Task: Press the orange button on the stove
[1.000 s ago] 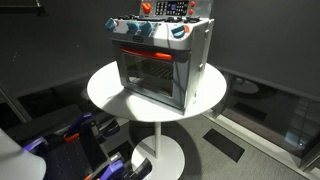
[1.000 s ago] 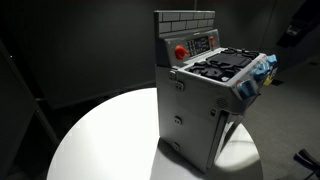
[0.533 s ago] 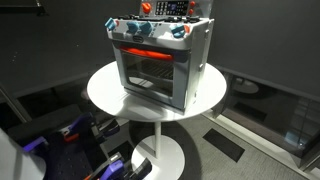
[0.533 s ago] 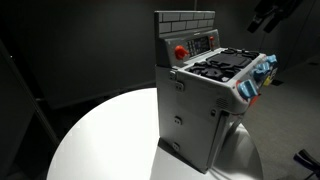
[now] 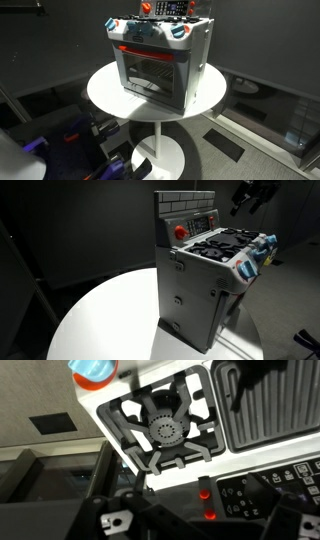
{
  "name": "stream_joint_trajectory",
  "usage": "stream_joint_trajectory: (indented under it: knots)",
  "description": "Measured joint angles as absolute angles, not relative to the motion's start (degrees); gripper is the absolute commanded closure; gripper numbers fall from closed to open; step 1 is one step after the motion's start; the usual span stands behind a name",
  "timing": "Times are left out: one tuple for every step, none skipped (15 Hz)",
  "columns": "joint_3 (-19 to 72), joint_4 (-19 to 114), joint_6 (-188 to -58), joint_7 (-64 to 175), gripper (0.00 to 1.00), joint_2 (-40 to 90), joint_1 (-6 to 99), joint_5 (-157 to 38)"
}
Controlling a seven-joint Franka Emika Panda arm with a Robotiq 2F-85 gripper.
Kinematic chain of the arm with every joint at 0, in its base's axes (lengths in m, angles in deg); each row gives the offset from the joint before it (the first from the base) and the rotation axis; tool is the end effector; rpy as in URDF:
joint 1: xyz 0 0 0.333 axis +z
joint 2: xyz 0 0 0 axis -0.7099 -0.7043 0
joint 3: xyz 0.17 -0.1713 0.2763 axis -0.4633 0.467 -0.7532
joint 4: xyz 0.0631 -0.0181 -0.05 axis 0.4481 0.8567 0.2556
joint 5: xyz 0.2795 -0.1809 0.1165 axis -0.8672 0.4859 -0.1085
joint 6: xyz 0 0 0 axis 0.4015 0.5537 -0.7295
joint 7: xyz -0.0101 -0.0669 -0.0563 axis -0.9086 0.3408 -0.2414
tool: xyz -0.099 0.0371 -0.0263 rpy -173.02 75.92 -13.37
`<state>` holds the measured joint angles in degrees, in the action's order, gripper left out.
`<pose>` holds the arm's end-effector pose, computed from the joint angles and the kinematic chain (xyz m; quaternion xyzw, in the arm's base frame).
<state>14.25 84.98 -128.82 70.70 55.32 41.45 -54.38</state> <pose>0.4592 0.0454 0.5724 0.9707 -0.0874 0.2228 0.0236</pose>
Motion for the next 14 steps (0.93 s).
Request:
stream_joint_trajectory:
  knots:
    - [14.2, 83.9, -128.8, 72.6, 0.00, 54.0, 41.2, -52.5]
    - [14.2, 82.9, -128.9, 74.5, 0.00, 52.8, 41.0, -50.6]
    - [14.3, 82.0, -128.9, 76.2, 0.00, 51.6, 40.9, -49.0]
    - [14.3, 81.1, -128.9, 77.7, 0.00, 50.6, 40.9, -47.7]
    - [14.3, 80.2, -128.9, 79.0, 0.00, 49.6, 40.9, -46.5]
    - [14.4, 79.3, -128.9, 80.2, 0.00, 48.6, 40.9, -45.5]
    - [14.4, 78.5, -128.9, 81.0, 0.00, 47.6, 40.9, -44.9]
    - [14.5, 77.6, -128.9, 81.8, 0.00, 46.7, 40.9, -44.3]
    - [14.7, 76.8, -128.9, 82.4, 0.00, 45.8, 41.1, -43.8]
    - [14.9, 76.0, -128.9, 82.9, 0.00, 44.9, 41.2, -43.4]
    - [15.2, 75.2, -128.8, 83.2, 0.00, 44.1, 41.4, -43.2]
    - [15.5, 74.4, -128.8, 83.4, 0.00, 43.2, 41.7, -43.1]
    - [15.9, 73.6, -128.8, 83.7, 0.00, 42.4, 42.1, -43.0]
    - [16.3, 73.0, -128.8, 83.9, 0.00, 41.7, 42.4, -43.0]
